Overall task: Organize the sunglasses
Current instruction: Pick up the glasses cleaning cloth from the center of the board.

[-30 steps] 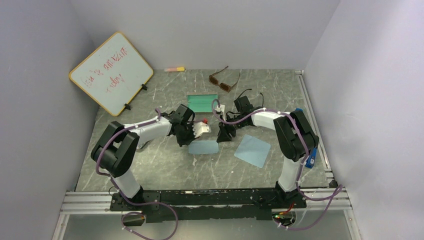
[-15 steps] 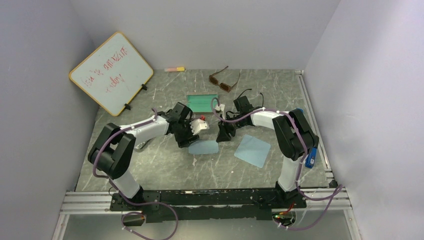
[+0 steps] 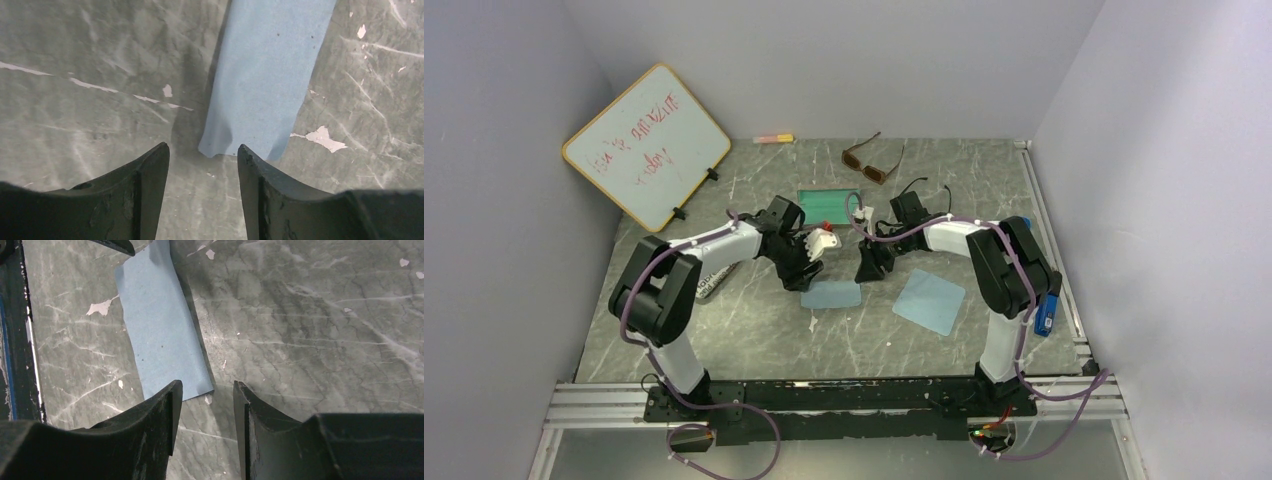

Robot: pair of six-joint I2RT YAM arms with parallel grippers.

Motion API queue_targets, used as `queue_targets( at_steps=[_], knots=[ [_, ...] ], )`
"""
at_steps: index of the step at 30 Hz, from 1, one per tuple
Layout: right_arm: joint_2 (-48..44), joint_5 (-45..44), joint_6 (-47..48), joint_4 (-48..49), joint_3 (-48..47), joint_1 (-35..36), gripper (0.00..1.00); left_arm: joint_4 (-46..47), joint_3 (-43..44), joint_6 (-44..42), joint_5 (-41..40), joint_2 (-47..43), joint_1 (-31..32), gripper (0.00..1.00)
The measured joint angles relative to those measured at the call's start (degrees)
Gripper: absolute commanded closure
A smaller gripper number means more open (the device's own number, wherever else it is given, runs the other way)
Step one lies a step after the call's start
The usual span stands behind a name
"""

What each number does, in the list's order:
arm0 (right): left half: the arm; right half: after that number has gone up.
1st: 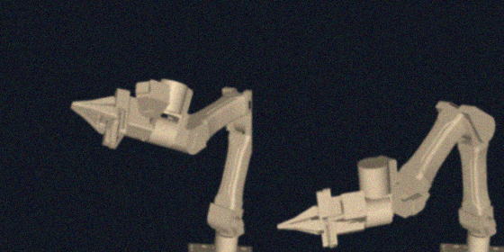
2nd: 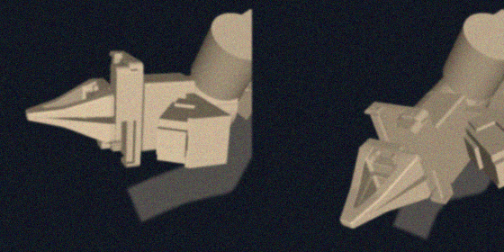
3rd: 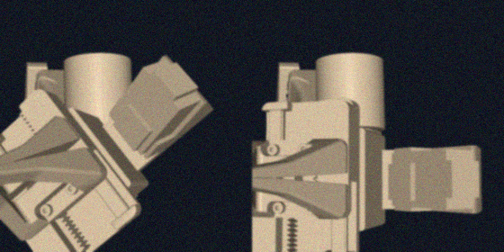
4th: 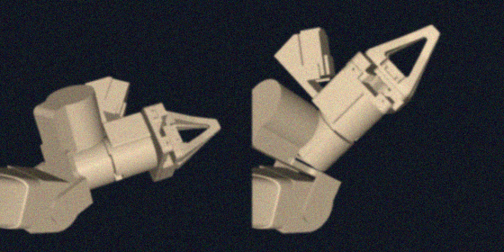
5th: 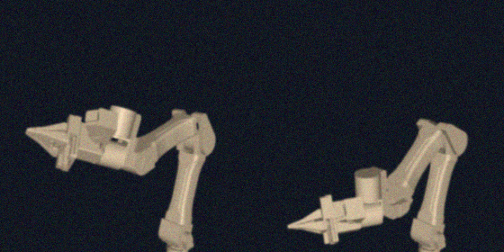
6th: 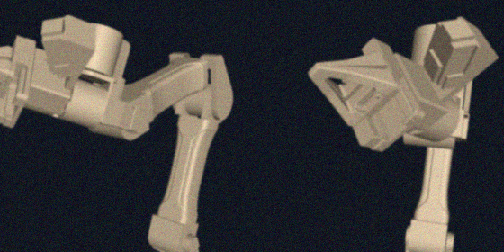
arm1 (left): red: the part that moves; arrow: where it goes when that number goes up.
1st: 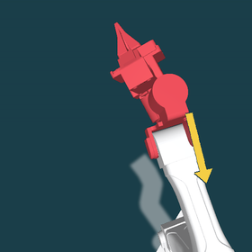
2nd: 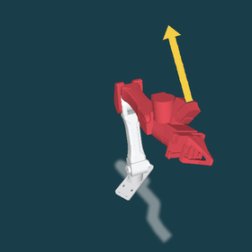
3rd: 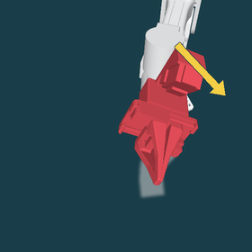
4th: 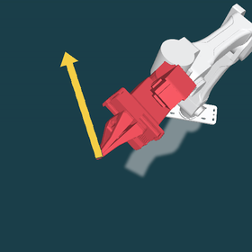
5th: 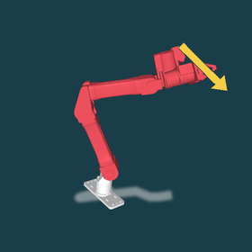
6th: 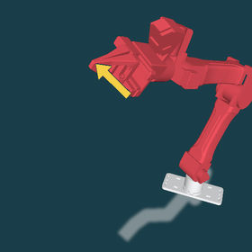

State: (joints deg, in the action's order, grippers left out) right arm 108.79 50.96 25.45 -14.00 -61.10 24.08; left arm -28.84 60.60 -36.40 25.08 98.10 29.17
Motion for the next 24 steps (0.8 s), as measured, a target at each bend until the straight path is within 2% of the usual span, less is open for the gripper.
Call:
queue_targets(
  at_steps=[5,13,24],
  knots=[
    [0.55,-0.02,-0.20,-0.02,-0.07,0.02,0.54,-1.42,0.00,-0.04,1.09,1.38,0.00,0.48],
    [1.18,-0.09,-0.22,-0.09,-0.98,0.31,0.57,-0.83,0.00,0.09,0.85,1.73,0.00,0.61],
    [2.64,0.22,1.01,-2.86,-2.89,1.03,0.63,-0.83,0.00,0.17,0.59,2.14,0.00,0.66]
  ],
)
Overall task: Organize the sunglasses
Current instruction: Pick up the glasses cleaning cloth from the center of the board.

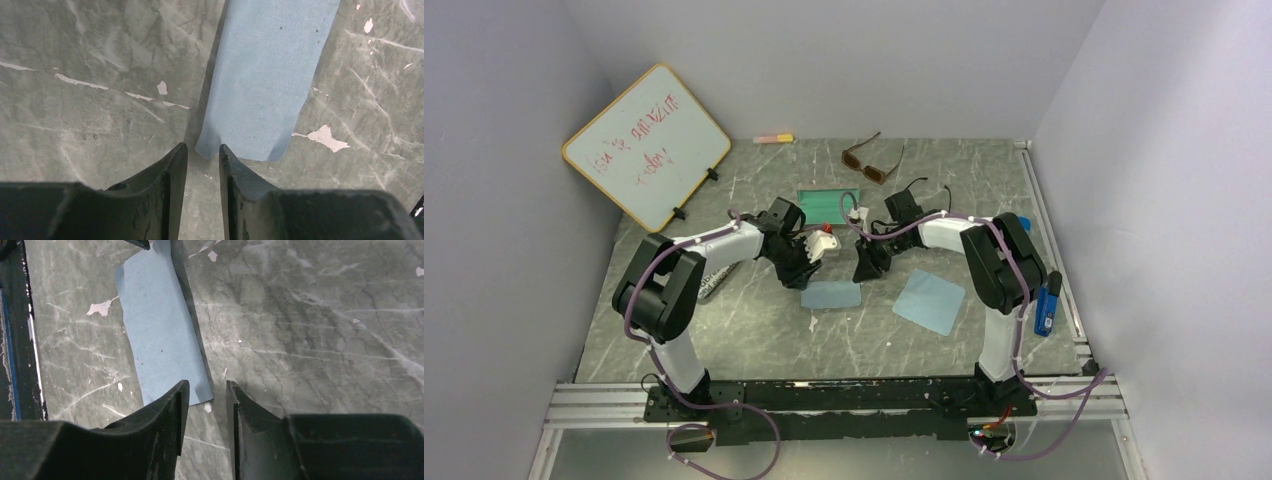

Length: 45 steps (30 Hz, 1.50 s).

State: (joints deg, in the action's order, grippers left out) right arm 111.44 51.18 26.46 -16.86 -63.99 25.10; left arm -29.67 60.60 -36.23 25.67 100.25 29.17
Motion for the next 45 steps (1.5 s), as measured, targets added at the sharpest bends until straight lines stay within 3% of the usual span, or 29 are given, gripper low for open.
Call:
queue_targets(
  at_steps=[19,29,35,45],
  knots=[
    [0.46,0.09,2.91,-3.69,-0.68,0.66,0.83,-1.44,0.09,-0.17,1.70,0.00,0.00,0.66],
    [0.68,0.07,2.99,-3.74,-0.68,0.70,0.98,-0.87,0.09,-0.11,2.08,0.52,0.02,0.77],
    [0.68,0.09,2.95,-3.72,-0.68,0.76,1.00,-0.07,0.09,0.37,2.12,0.87,0.04,0.95],
    [0.68,0.09,1.40,-3.17,-0.68,0.76,1.00,0.20,0.15,0.98,1.73,0.87,0.07,0.95]
  ],
)
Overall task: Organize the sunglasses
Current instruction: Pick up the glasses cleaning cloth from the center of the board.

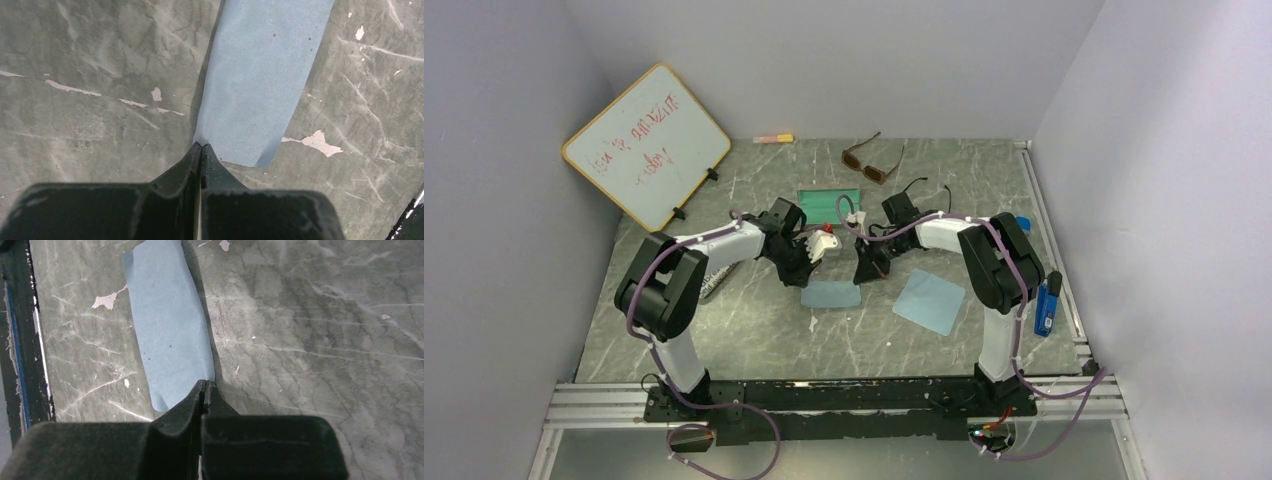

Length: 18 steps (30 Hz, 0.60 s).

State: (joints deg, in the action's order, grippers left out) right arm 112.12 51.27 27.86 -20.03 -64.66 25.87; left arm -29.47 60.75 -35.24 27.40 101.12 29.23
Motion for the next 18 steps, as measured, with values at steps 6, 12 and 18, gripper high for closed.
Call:
queue_targets(
  at_steps=[6,12,18],
  knots=[
    [-0.35,-2.05,-1.86,1.44,0.00,-0.02,1.00,0.66,0.22,0.66,-1.64,-0.02,0.00,0.95],
    [-0.98,-4.87,-4.26,3.89,0.00,-0.17,1.00,2.40,1.68,1.92,-4.48,-0.02,0.00,0.95],
    [-1.66,-8.90,-6.97,6.45,-0.72,-0.17,1.00,3.91,3.58,2.34,-6.99,0.59,0.00,0.95]
  ],
)
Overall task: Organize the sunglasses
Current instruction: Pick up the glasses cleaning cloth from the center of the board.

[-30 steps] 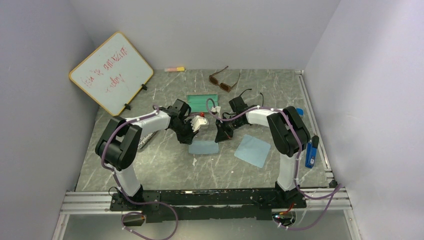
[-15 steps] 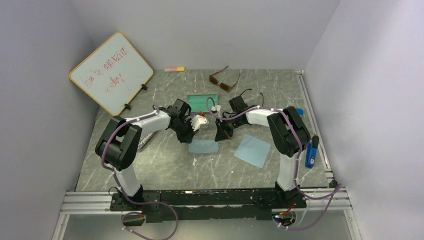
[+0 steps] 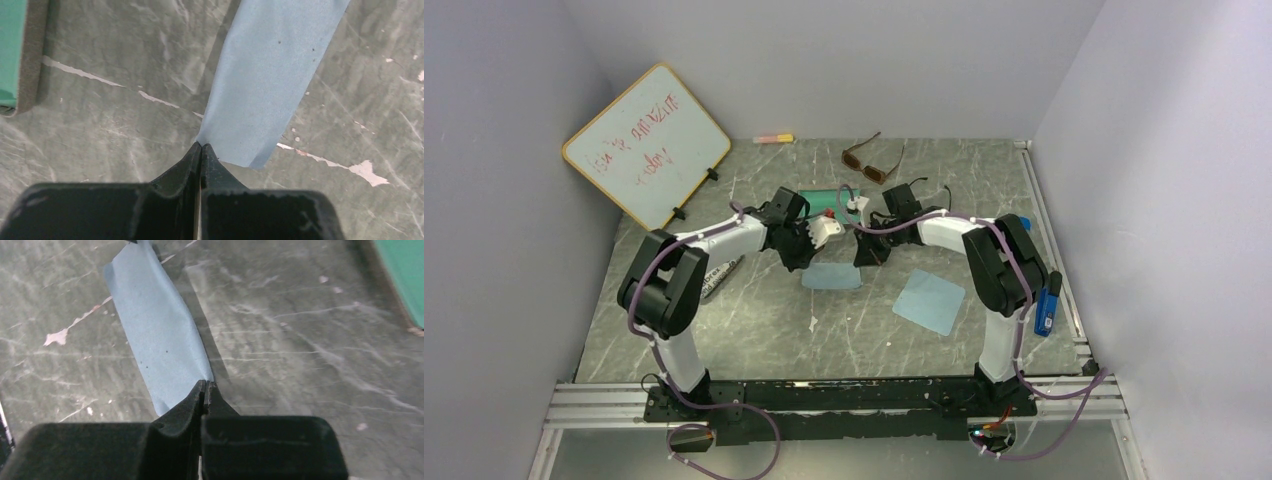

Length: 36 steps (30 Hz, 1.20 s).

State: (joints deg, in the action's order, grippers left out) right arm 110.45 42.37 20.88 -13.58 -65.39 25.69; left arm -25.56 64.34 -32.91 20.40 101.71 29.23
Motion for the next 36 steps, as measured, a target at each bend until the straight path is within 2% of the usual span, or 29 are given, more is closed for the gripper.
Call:
queue_targets(
  at_steps=[13,36],
  knots=[
    [0.85,-9.01,-4.00,2.51,-6.69,0.00,1.00,1.95,5.20,1.29,-6.01,4.52,-0.02,0.95],
    [3.58,-15.19,-6.67,4.44,-11.30,-0.02,1.00,6.10,12.46,2.51,-14.23,8.96,-0.55,0.95]
  ],
)
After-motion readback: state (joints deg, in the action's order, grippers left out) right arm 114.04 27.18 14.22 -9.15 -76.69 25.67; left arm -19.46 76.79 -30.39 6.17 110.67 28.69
